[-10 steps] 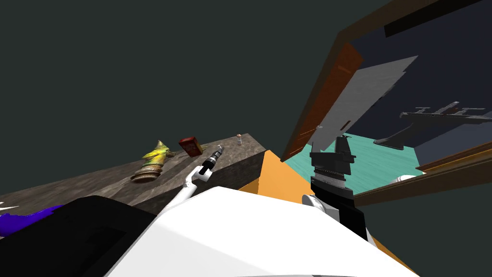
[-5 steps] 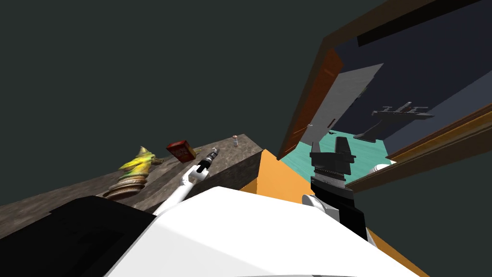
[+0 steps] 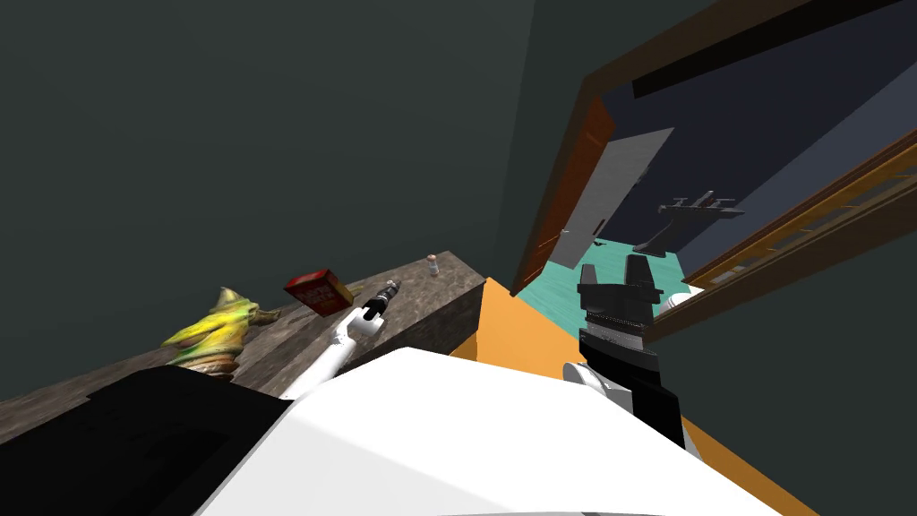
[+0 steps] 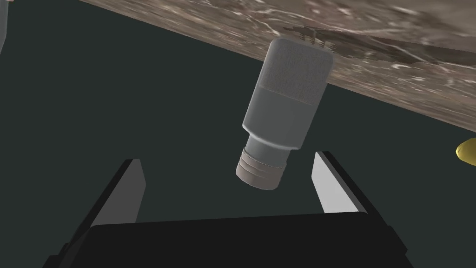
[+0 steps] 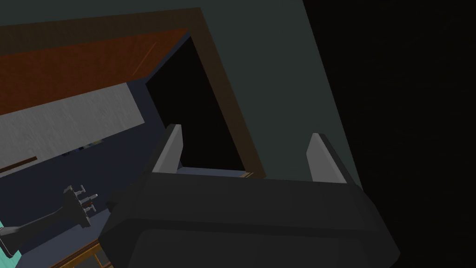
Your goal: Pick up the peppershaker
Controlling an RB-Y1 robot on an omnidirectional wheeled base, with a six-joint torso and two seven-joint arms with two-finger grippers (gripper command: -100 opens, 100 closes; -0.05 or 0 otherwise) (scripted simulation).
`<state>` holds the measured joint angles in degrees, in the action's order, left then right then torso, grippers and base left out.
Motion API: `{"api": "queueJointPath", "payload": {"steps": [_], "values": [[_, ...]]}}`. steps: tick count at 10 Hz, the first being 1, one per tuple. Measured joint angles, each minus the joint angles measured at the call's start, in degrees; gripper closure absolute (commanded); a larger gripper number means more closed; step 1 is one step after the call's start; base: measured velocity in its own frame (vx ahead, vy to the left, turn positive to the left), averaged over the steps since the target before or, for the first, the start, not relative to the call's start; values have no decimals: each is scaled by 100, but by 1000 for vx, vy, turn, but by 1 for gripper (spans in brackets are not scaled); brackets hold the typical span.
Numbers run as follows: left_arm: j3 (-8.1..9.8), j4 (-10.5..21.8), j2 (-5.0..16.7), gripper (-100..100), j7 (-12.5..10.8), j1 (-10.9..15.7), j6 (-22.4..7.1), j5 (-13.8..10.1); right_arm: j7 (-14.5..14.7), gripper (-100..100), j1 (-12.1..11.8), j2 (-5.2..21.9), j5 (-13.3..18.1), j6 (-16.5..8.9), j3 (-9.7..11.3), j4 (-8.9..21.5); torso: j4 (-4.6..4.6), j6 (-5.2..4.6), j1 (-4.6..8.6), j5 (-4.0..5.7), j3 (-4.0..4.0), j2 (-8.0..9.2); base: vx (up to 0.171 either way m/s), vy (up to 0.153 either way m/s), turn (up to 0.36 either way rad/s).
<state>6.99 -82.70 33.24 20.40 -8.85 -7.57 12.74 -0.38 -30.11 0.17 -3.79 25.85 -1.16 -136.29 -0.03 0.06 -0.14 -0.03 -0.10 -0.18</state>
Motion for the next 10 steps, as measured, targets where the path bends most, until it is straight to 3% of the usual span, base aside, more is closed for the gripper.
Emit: {"api": "queueJointPath", "payload": {"steps": [1,2,3,10], "values": [[49,186,11,-100,15,49,-20,46,0,0,0,0,0,0,0,0,0,2,0,-1,1,3,9,13,-14],[56,215,12,0,19,55,-8,52,0,0,0,0,0,0,0,0,1,3,6,0,4,8,0,0,0],[56,212,12,-100,19,55,-9,51,0,0,0,0,0,0,0,0,2,2,10,2,6,11,-30,-1,29],[51,1509,10,-100,103,1018,520,220,0,0,0,0,0,0,0,0,5,2,14,3,14,24,-30,-9,12]]}}
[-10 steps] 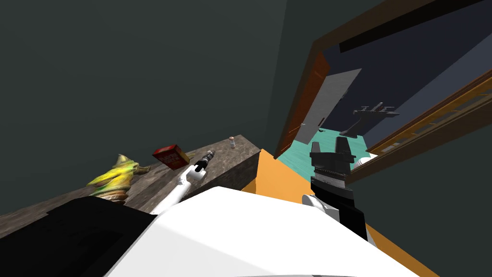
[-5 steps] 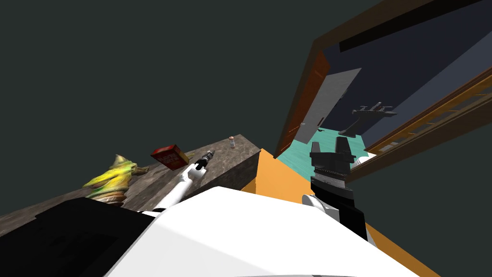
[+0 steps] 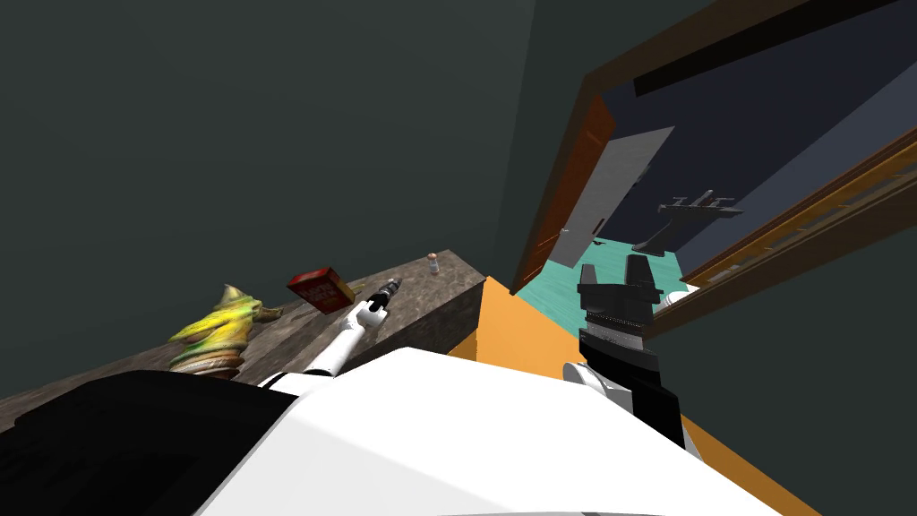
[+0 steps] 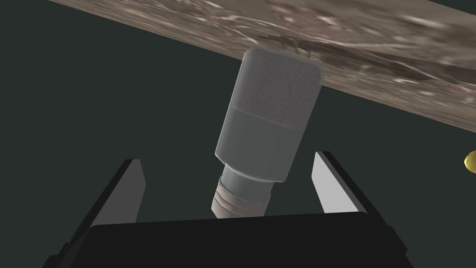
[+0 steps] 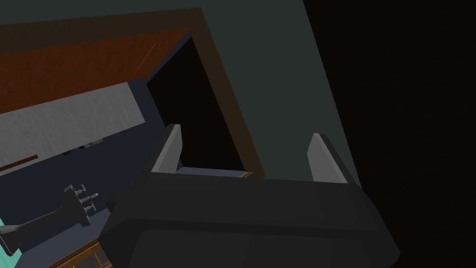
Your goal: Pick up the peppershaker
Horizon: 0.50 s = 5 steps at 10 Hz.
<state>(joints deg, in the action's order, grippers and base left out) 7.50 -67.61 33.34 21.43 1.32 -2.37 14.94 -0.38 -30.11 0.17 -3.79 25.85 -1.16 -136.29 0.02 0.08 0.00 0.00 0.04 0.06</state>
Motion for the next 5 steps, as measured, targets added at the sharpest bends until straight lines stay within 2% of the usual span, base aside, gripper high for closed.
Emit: {"api": "queueJointPath", "payload": {"steps": [2,4,5], "values": [[4,320,-5,-100,17,190,93,29,0,0,0,0,0,0,0,0,-1,1,0,-1,-2,-3,-25,-8,13],[-9,725,1,-100,48,534,272,86,0,0,0,0,0,0,0,0,0,0,2,1,1,1,-26,-7,4],[-9,845,0,-100,48,577,277,90,0,0,0,0,0,0,0,0,-1,1,1,0,-1,-2,-37,-11,31]]}}
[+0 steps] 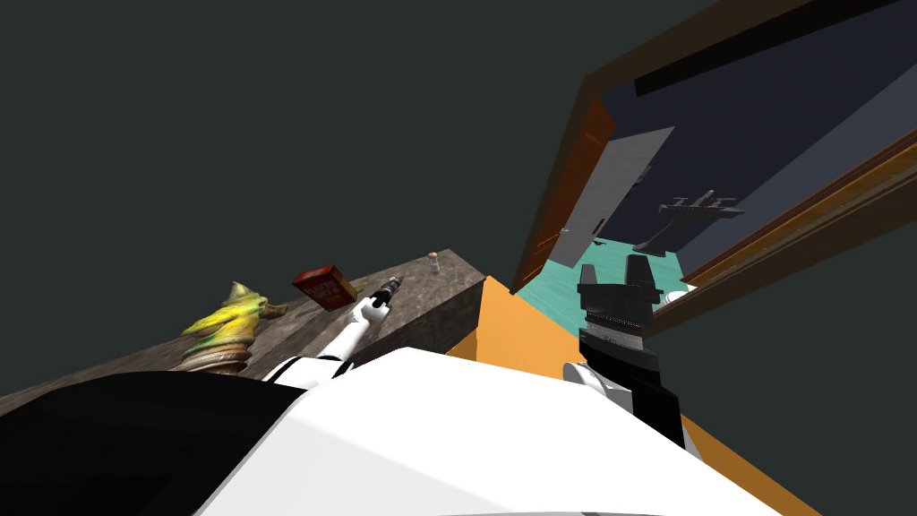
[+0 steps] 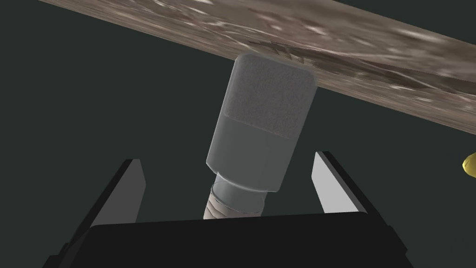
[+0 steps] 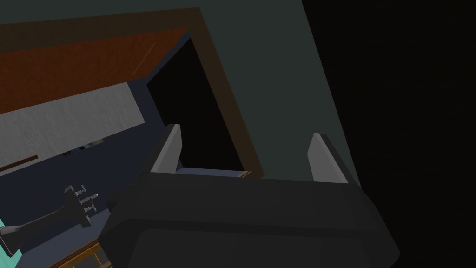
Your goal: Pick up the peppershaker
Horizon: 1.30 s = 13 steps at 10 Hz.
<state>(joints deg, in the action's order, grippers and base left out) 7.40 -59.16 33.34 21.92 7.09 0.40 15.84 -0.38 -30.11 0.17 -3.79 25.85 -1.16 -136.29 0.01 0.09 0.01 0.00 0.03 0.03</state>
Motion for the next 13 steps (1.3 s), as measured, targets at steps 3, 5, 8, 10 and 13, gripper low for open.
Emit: {"api": "queueJointPath", "payload": {"steps": [3,5,8,10,13], "values": [[-31,576,26,-100,24,439,214,54,0,0,0,0,0,0,0,0,0,0,0,0,0,0,-28,-8,10],[-27,854,5,-100,54,747,334,119,0,0,0,0,0,0,0,0,1,-1,3,1,2,3,-25,-7,7],[-83,1226,48,-100,39,965,421,136,0,0,0,0,0,0,0,0,0,-1,2,1,0,0,-20,-7,14],[-33,1488,-12,-100,92,1148,538,191,0,0,0,0,0,0,0,0,0,1,0,0,0,0,-11,-1,-1],[-41,1883,7,-100,109,1464,730,243,0,0,0,0,0,0,0,0,2,-1,2,1,3,4,-28,-6,13]]}}
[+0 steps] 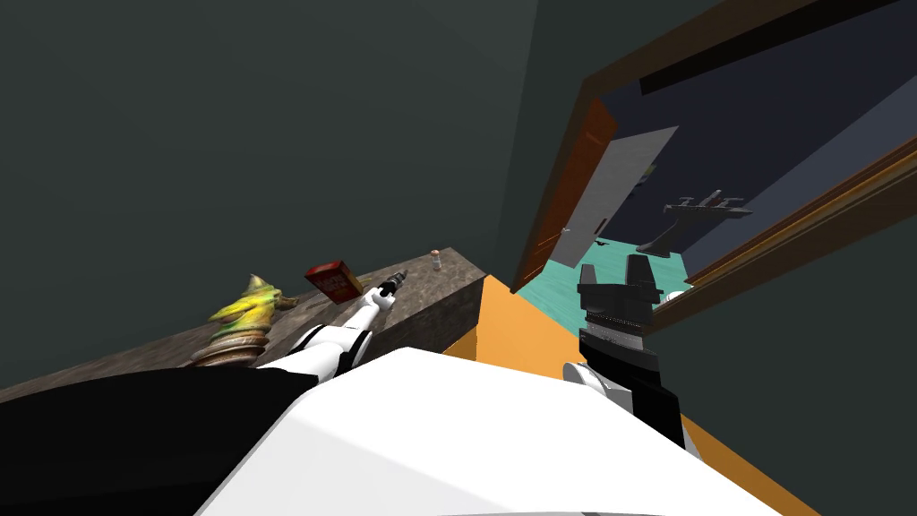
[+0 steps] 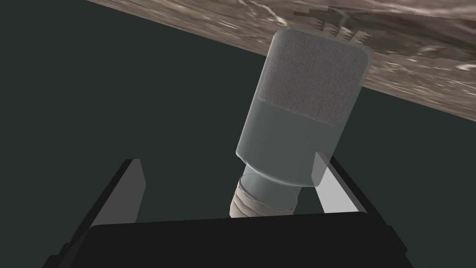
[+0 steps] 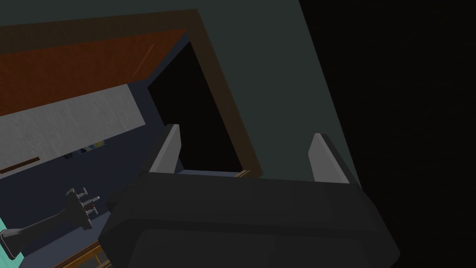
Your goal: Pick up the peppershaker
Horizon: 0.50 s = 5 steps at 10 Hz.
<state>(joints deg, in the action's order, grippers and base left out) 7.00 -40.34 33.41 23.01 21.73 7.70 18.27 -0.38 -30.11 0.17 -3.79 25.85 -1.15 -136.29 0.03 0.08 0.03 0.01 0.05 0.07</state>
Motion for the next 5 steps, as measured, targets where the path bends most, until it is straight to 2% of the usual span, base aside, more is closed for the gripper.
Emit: {"api": "queueJointPath", "payload": {"steps": [2,3,4,5], "values": [[22,304,-12,-100,23,148,64,19,0,0,0,0,0,0,0,0,-2,0,-2,-1,-5,-9,0,0,0],[-1,370,7,-100,5,119,60,10,0,0,0,0,0,0,0,0,-3,1,-4,-1,-6,-11,-29,-2,35],[-49,465,40,-100,-24,238,125,32,0,0,0,0,0,0,0,0,-1,0,-2,0,-2,-4,-40,-7,13],[18,814,20,-100,42,498,305,76,0,0,0,0,0,0,0,0,0,-2,1,0,0,0,-18,-7,-8]]}}
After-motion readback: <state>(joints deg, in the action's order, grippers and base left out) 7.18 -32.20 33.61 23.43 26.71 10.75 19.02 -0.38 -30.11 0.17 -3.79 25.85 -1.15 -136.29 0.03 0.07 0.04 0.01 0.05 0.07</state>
